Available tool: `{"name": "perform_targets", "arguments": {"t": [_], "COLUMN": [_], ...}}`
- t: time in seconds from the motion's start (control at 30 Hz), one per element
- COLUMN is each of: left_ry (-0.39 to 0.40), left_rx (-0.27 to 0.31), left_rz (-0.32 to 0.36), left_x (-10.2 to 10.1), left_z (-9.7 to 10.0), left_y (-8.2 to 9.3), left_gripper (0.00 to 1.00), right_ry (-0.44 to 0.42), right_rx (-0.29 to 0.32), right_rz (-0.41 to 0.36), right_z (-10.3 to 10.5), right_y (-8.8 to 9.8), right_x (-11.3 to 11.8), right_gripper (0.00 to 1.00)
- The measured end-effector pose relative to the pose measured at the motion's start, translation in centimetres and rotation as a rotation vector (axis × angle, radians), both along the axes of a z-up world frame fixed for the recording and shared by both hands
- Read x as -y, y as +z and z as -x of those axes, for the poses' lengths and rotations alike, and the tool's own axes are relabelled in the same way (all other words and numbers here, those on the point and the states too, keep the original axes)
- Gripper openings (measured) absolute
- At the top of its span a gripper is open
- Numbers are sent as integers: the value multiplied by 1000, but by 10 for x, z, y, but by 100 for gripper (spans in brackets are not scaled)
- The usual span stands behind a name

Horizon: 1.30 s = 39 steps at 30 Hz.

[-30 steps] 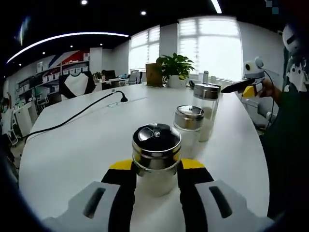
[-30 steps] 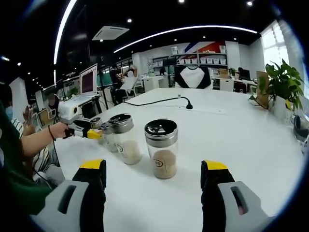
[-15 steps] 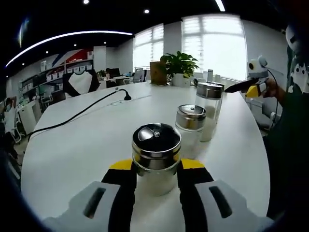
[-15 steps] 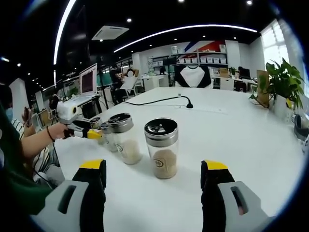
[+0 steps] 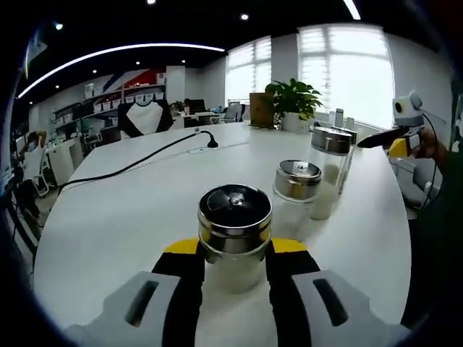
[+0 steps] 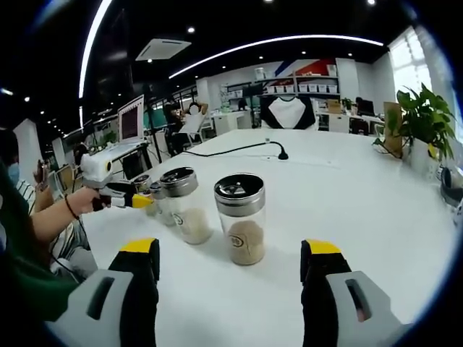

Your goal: Rotate the seasoning bottle until the label or dispensing opening points toward the visible target arrow and the bottle remains upright within the marked orientation range

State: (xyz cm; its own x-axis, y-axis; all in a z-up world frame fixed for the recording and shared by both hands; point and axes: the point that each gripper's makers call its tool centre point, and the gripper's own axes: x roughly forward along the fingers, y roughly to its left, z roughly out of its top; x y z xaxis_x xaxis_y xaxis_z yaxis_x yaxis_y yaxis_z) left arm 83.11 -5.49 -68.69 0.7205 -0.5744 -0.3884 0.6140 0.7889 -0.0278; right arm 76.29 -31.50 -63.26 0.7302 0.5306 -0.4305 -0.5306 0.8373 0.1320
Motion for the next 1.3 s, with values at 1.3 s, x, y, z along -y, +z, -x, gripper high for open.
{"name": "perform_targets", "arguments": {"t": [1.3], "left_ry": [366], "left_rx": [-44], "left_rz": [-16], "left_x": [-8], "left_z": [-4], "left_y": [-3], "left_gripper": [35], "right_ry": [-4], "right_rx": [-7], "right_rz": [-1], "right_z": [1], "right_y": [-1], "right_x": [0], "right_gripper": [81]}}
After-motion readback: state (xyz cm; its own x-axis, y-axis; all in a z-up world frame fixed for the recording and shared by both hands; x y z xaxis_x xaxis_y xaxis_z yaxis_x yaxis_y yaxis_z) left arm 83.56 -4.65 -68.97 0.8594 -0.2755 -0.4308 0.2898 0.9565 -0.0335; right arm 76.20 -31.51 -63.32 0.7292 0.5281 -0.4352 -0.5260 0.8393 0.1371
